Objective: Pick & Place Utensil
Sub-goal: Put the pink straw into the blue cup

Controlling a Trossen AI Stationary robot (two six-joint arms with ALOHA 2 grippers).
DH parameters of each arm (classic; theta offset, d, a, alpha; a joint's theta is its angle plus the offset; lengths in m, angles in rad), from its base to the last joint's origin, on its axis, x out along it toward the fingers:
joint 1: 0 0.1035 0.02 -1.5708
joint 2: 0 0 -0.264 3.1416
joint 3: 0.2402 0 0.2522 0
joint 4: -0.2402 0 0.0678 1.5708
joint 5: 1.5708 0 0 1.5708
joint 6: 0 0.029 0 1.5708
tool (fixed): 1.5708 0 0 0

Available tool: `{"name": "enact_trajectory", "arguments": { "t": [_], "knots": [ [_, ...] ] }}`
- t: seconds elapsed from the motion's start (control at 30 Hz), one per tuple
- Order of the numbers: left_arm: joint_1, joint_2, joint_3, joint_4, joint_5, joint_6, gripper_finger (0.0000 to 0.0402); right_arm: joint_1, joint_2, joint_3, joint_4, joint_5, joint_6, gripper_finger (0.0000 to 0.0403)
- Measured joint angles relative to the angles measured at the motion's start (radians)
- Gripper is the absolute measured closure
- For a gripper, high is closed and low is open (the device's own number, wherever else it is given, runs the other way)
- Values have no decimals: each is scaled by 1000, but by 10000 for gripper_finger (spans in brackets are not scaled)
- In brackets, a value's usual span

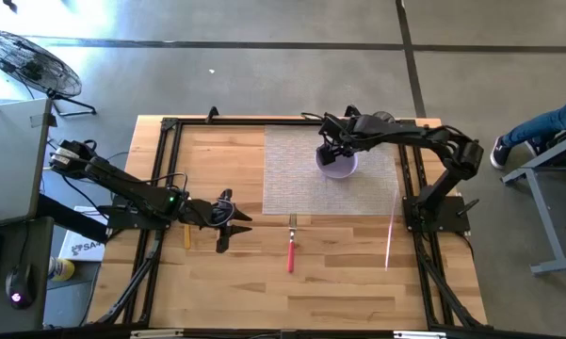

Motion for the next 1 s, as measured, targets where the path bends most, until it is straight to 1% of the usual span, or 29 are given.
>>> {"name": "enact_trajectory", "arguments": {
  "t": [0.1,0.17,0.27,0.37,0.47,0.57,0.73,0.83,1.0],
  "knots": [
    [0,0,0,1,0,0,273,43,-32,46,-96,-1,15,39],
    [0,0,0,1,0,0,273,87,-59,63,-164,-21,37,39],
    [0,0,0,1,0,0,273,156,-112,62,-266,-91,76,39],
    [0,0,0,0,0,0,273,229,-170,28,-336,-174,137,39],
    [0,0,0,0,0,0,273,310,-231,-46,-348,-228,262,39],
    [0,0,0,0,0,0,273,399,-285,-151,-338,-273,405,39],
    [0,0,0,0,0,0,273,522,-350,-343,-270,-326,584,39],
    [0,0,0,0,0,0,273,555,-366,-433,-240,-367,644,39],
    [0,0,0,0,0,0,273,577,-367,-546,-205,-438,722,39]
  ]
}}
